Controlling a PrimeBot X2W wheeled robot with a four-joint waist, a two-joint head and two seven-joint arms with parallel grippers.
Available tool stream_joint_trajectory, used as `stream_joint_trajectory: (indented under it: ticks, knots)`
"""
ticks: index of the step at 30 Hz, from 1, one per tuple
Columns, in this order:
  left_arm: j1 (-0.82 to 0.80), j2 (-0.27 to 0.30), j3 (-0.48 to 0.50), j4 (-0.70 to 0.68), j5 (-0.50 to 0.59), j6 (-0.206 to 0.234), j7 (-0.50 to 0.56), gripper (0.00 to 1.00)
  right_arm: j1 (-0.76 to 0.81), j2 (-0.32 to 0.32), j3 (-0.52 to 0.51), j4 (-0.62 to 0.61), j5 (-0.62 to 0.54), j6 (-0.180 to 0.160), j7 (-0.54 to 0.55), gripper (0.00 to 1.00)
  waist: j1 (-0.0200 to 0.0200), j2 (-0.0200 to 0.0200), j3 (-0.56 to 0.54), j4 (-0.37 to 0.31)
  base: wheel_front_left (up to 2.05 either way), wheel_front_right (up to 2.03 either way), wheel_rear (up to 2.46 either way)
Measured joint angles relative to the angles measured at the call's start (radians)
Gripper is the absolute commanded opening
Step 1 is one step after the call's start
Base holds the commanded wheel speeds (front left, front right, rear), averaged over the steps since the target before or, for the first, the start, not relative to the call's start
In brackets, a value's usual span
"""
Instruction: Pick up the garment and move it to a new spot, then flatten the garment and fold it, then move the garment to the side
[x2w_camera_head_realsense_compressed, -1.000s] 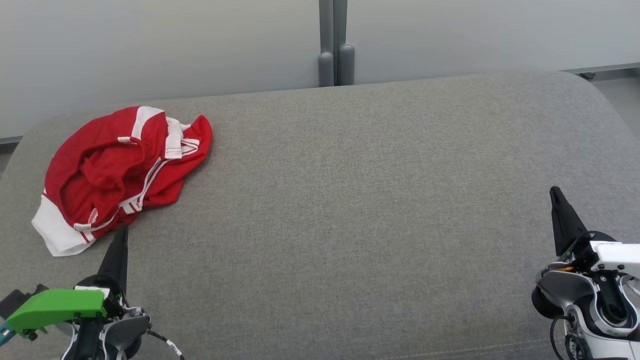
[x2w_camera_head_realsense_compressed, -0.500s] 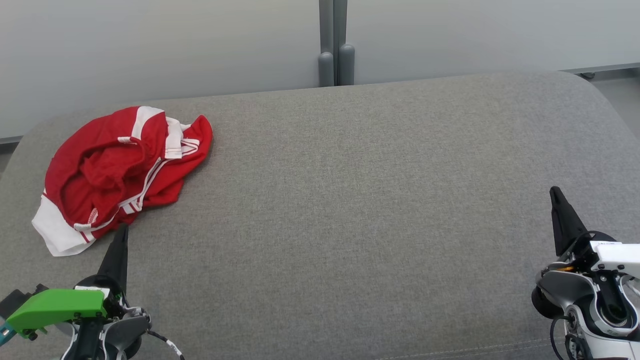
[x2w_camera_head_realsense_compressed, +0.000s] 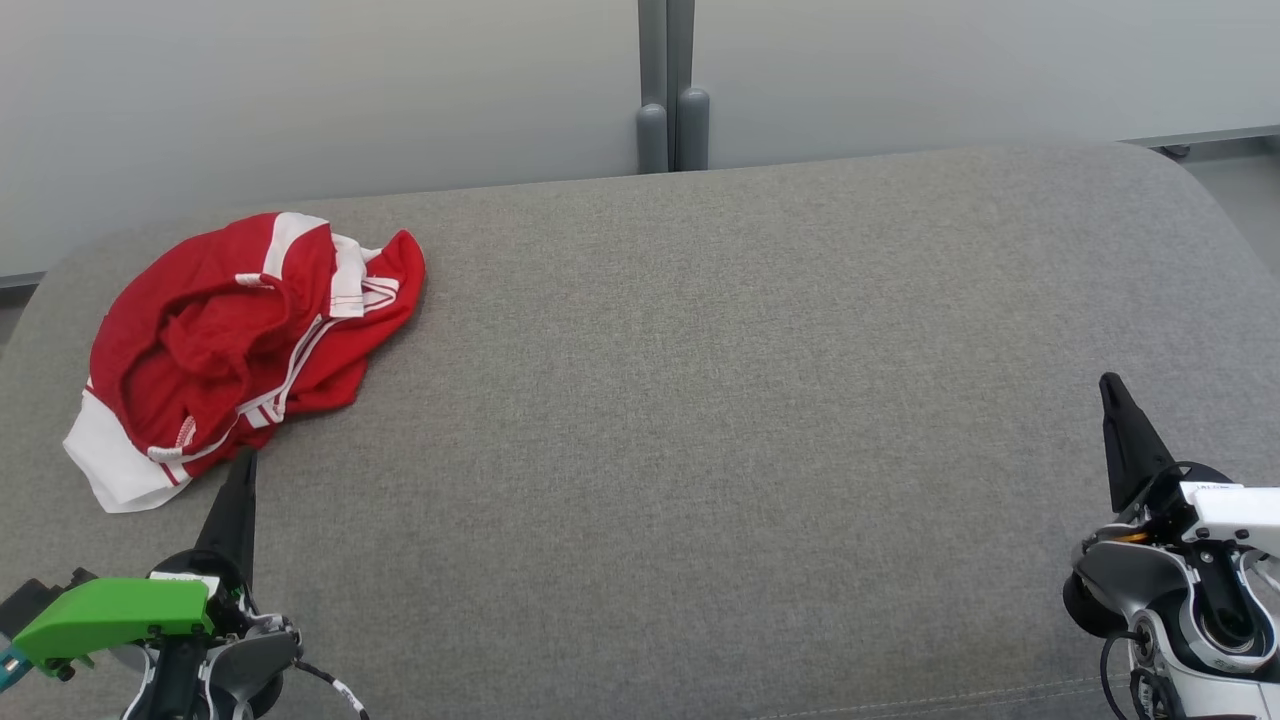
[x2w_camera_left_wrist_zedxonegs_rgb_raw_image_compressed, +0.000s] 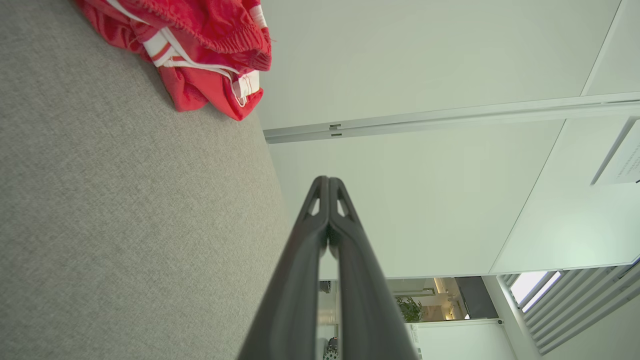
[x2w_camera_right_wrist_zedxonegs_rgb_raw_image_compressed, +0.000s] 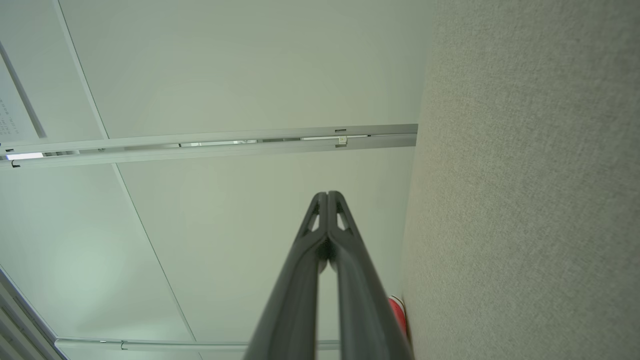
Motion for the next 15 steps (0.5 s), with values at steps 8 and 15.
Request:
stream_joint_trajectory:
  ticks: [8,15]
  knots:
    - [0.000,0.000,0.000,0.000,0.000,0.000,0.000,0.00,0.000,0.000,0.000,0.000,0.000,0.000,0.000,0.00,0.0000,0.0000,0.000,0.000,0.00,0.00,0.00]
    - [0.000,0.000,0.000,0.000,0.000,0.000,0.000,0.00,0.000,0.000,0.000,0.000,0.000,0.000,0.000,0.00,0.0000,0.0000,0.000,0.000,0.00,0.00,0.00]
